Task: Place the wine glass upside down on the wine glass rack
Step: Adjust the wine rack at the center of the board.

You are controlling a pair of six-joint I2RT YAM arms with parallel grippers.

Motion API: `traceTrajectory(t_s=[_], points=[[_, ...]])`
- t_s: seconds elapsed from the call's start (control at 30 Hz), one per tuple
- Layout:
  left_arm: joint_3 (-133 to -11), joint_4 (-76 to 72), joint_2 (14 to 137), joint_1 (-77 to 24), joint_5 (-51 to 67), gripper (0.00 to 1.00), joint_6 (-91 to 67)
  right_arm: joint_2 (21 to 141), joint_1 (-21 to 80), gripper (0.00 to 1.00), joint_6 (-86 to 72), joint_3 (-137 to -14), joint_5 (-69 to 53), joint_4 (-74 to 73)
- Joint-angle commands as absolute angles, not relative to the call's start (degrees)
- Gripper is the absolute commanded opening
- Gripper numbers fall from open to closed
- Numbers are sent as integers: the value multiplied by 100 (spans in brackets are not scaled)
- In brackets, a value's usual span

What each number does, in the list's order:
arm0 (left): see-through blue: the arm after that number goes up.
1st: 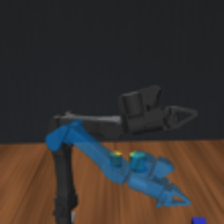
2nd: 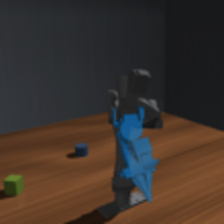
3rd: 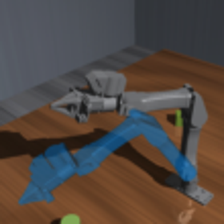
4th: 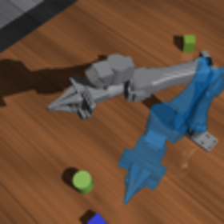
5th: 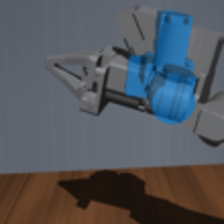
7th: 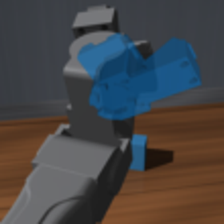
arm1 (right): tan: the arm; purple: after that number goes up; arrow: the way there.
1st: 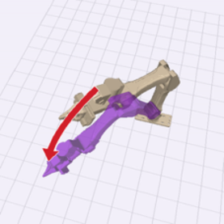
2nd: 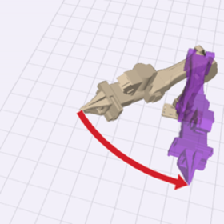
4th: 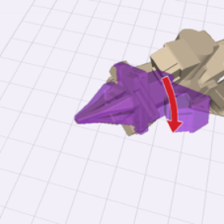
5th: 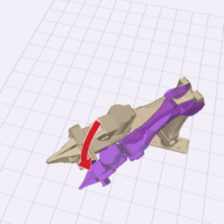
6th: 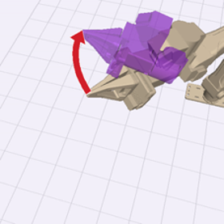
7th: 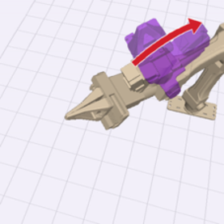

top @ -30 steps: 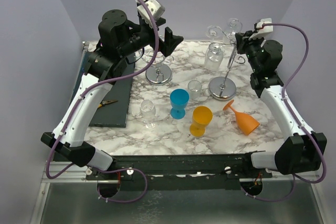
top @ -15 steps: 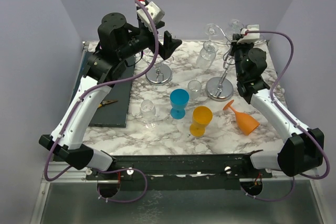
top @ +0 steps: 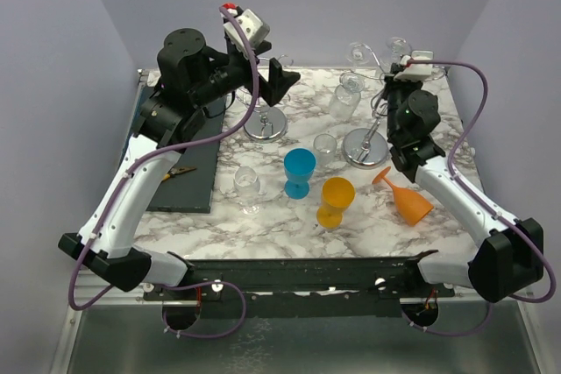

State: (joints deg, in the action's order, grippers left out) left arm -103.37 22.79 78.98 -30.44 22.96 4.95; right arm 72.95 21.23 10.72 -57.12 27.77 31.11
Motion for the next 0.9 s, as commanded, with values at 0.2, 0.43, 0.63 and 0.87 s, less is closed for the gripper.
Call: traceTrajectory(t_s=[0.2, 0.43, 0.63, 0.87], points=[[-9858, 2239, 7474, -3015, 2041, 99, 185, 6691, 2294, 47, 800, -6226, 3073, 3132], [-9801, 2582, 7414, -3015, 1614, 99, 28, 6450, 2294, 61, 264, -7116, 2722, 1500], [-10015, 3161, 7513, -3015, 1090, 99, -147, 6404, 2294, 100, -854, -8456, 2119, -1674], [-10588, 4120, 7788, -2941, 818, 99, -102, 5234, 2291, 99, -2120, -7732, 1467, -3856]])
